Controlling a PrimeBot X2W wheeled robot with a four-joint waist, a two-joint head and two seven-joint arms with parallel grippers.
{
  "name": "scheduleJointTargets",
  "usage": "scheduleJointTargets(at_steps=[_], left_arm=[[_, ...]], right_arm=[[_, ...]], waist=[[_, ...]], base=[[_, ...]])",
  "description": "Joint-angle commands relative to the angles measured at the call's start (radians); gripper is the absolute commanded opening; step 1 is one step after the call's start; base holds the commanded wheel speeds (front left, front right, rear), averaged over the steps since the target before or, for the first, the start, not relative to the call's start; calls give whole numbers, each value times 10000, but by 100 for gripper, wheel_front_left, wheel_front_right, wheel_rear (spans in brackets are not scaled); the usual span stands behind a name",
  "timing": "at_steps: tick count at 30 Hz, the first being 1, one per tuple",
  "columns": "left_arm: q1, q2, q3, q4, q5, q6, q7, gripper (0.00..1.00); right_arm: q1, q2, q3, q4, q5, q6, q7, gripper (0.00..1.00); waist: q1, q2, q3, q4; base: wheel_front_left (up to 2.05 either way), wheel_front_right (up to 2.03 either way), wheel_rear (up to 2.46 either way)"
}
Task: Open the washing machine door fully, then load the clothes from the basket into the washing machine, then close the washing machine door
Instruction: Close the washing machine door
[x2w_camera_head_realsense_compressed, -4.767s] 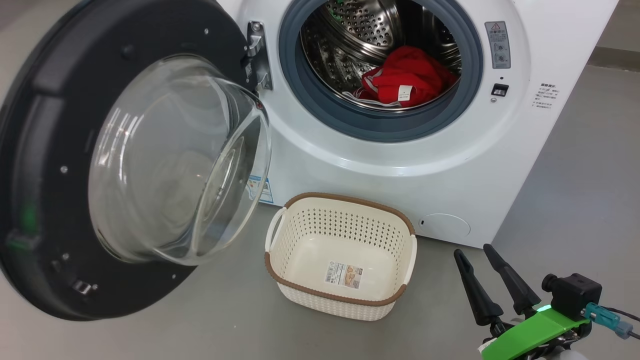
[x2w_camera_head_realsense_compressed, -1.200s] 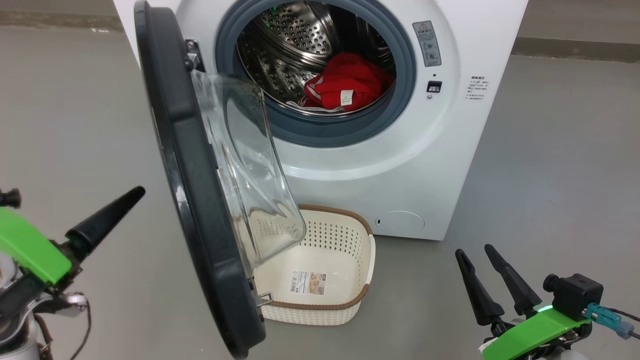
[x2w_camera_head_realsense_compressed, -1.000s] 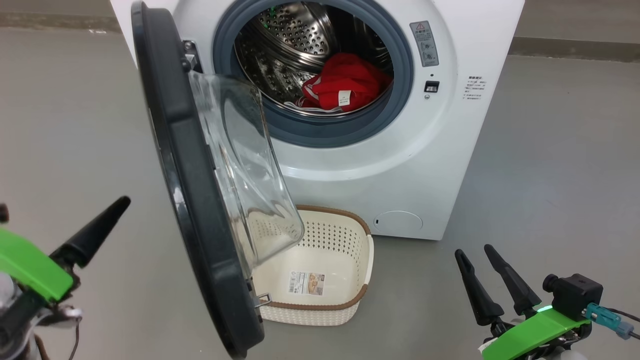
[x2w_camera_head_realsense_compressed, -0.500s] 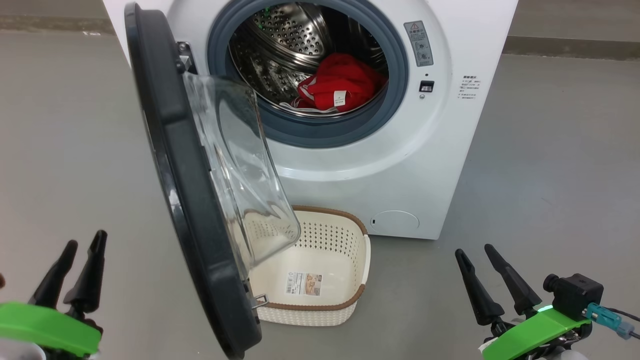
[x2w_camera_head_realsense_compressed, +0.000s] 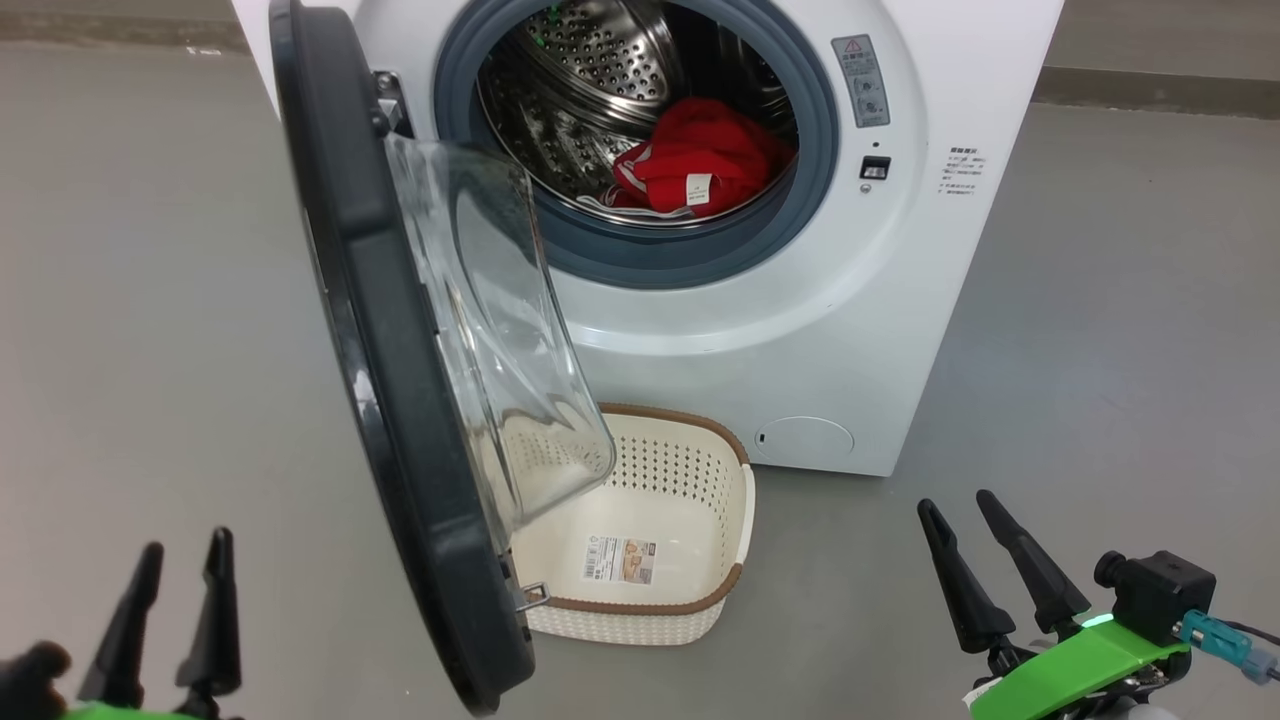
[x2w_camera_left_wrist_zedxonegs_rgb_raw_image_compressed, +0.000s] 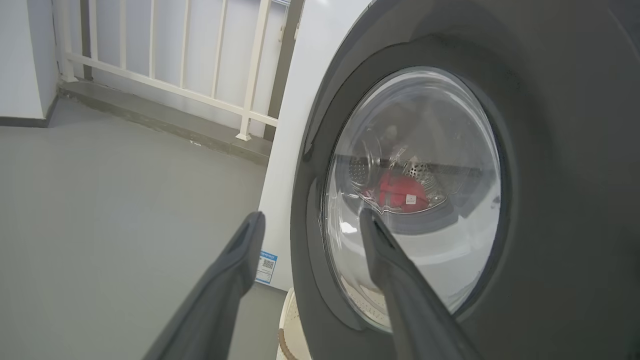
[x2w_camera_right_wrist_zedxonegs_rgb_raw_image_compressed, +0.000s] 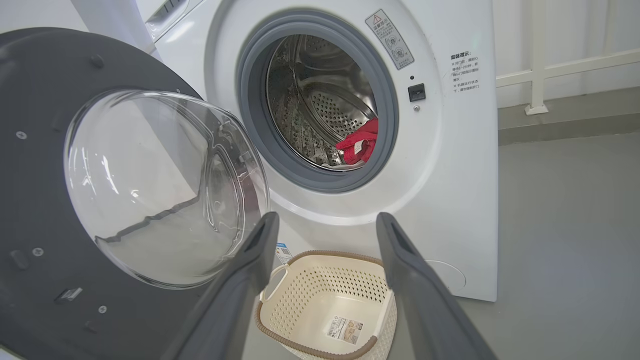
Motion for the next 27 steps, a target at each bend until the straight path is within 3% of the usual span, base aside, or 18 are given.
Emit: scheduleJointTargets(at_steps=[1, 14, 27], left_arm=[[-152, 183, 269, -116, 204, 33, -176, 100], [270, -297, 51, 480, 1445, 482, -1130, 100], [251, -629, 333, 656, 1725, 367, -1205, 100]], right_arm=[[-3, -79, 146, -255, -85, 16, -49, 100], [10, -128, 133, -282, -78, 16, -49, 100], [-14, -194, 179, -240, -60, 16, -49, 100]], waist=[[0, 0, 7, 20], [0, 0, 20, 75], [0, 0, 32, 95]], base=[[0, 0, 0], [0, 0, 0], [0, 0, 0]])
